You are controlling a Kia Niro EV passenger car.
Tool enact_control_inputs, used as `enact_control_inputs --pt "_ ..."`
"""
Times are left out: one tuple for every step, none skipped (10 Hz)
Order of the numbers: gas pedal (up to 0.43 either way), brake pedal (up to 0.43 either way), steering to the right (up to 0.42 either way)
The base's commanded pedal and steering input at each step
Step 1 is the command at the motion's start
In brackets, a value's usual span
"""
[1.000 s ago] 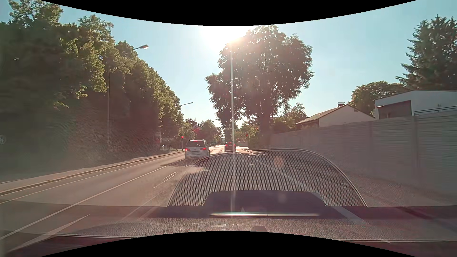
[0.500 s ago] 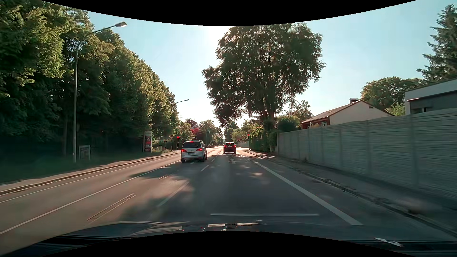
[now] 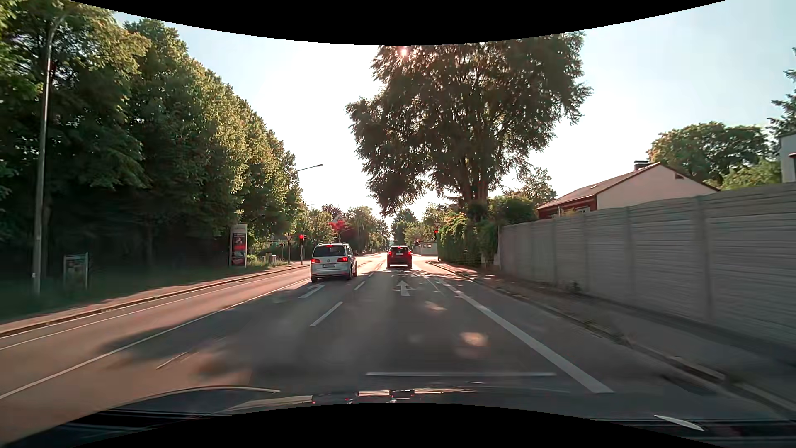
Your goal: Follow the waypoints while adhering to traffic rules and regulations
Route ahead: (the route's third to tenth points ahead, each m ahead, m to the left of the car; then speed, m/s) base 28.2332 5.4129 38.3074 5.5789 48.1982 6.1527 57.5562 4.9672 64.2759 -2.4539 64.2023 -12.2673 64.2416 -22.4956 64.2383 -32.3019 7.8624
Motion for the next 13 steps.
enact_control_inputs --pt "0.0 0.006 -0.009" --pt "0.0 0.006 -0.01" --pt "0.0 0.012 -0.011" --pt "0.0 0.055 -0.014" --pt "0.0 0.104 -0.017" --pt "0.0 0.128 -0.018" --pt "0.0 0.159 -0.018" --pt "0.0 0.177 -0.019" --pt "0.0 0.189 -0.019" --pt "0.0 0.201 -0.019" --pt "0.0 0.213 -0.019" --pt "0.0 0.232 -0.019" --pt "0.0 0.244 -0.019"
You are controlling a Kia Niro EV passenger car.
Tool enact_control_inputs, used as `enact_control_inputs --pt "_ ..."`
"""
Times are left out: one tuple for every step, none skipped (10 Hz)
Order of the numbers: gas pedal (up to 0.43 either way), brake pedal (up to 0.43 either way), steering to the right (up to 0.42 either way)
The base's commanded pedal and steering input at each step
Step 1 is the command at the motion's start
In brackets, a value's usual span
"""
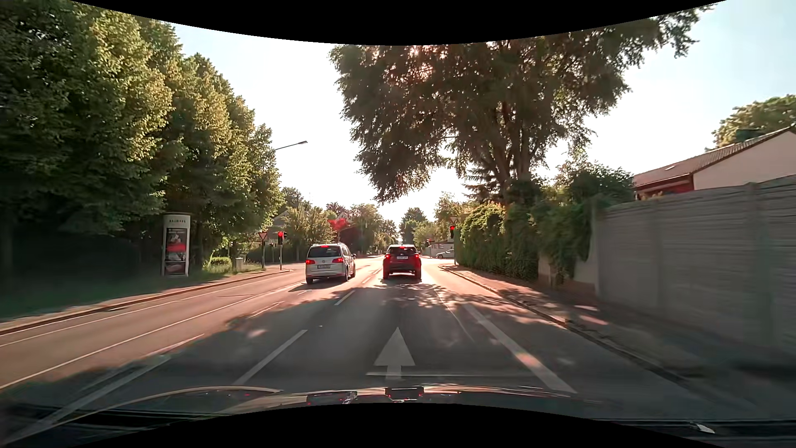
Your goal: Follow the waypoints while adhering to traffic rules and regulations
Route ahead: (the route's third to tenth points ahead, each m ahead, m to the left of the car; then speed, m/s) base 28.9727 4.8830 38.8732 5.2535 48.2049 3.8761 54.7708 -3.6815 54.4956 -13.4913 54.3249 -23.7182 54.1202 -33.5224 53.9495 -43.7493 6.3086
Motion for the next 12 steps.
enact_control_inputs --pt "0.0 0.256 -0.019" --pt "0.0 0.262 -0.02" --pt "0.0 0.262 -0.021" --pt "0.0 0.262 -0.022" --pt "0.0 0.262 -0.023" --pt "0.0 0.268 -0.024" --pt "0.0 0.268 -0.024" --pt "0.0 0.268 -0.025" --pt "0.0 0.268 -0.027" --pt "0.0 0.268 -0.028" --pt "0.0 0.268 -0.028" --pt "0.0 0.268 -0.033"
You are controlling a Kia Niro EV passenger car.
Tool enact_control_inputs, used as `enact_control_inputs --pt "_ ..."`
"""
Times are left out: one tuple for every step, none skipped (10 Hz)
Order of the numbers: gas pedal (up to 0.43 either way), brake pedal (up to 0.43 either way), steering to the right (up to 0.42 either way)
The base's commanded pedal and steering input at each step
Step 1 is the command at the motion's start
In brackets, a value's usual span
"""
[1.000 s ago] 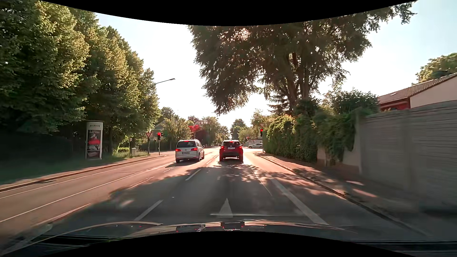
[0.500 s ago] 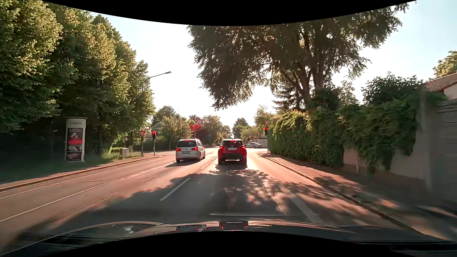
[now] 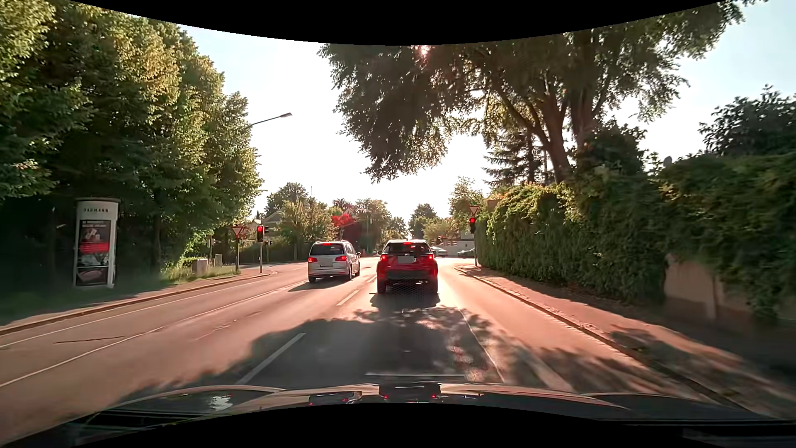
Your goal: Follow the waypoints while adhering to traffic rules and regulations
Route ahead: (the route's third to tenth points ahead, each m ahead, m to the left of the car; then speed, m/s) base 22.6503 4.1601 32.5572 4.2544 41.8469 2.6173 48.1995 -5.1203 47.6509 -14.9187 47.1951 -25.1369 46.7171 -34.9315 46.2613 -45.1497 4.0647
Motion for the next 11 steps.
enact_control_inputs --pt "0.0 0.268 -0.038" --pt "0.0 0.268 -0.039" --pt "0.0 0.268 -0.038" --pt "0.0 0.268 -0.036" --pt "0.0 0.268 -0.034" --pt "0.0 0.256 -0.034" --pt "0.0 0.238 -0.034" --pt "0.0 0.226 -0.034" --pt "0.0 0.201 -0.034" --pt "0.0 0.201 -0.034" --pt "0.0 0.201 -0.034"
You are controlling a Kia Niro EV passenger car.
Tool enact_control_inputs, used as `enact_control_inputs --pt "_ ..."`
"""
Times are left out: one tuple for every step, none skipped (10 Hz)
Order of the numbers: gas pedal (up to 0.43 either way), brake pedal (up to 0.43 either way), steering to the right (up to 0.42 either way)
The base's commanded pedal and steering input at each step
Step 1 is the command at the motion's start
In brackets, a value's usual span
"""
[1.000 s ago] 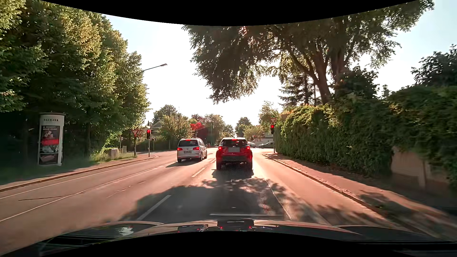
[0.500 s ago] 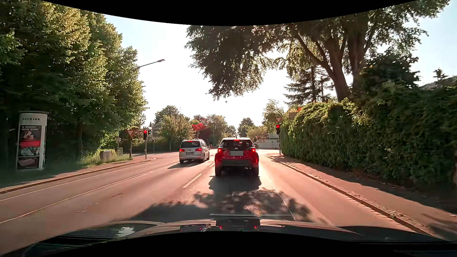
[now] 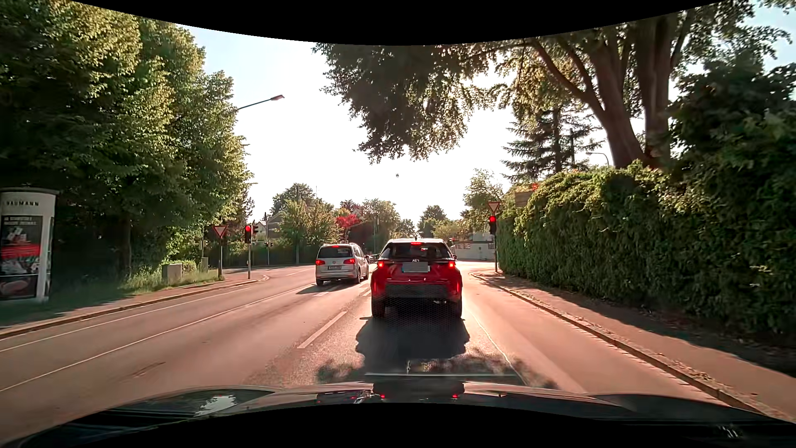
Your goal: Follow the waypoints while adhering to traffic rules and regulations
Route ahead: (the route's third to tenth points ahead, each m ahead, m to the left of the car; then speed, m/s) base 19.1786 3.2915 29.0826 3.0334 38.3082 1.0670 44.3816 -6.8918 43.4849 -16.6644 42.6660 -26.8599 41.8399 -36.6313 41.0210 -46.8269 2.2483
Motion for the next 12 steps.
enact_control_inputs --pt "0.0 0.207 -0.034" --pt "0.0 0.201 -0.031" --pt "0.0 0.201 -0.024" --pt "0.0 0.207 -0.016" --pt "0.0 0.201 -0.015" --pt "0.0 0.207 -0.014" --pt "0.0 0.207 -0.012" --pt "0.0 0.207 -0.009" --pt "0.0 0.207 -0.007" --pt "0.0 0.207 -0.006" --pt "0.0 0.201 -0.006" --pt "0.0 0.189 -0.006"
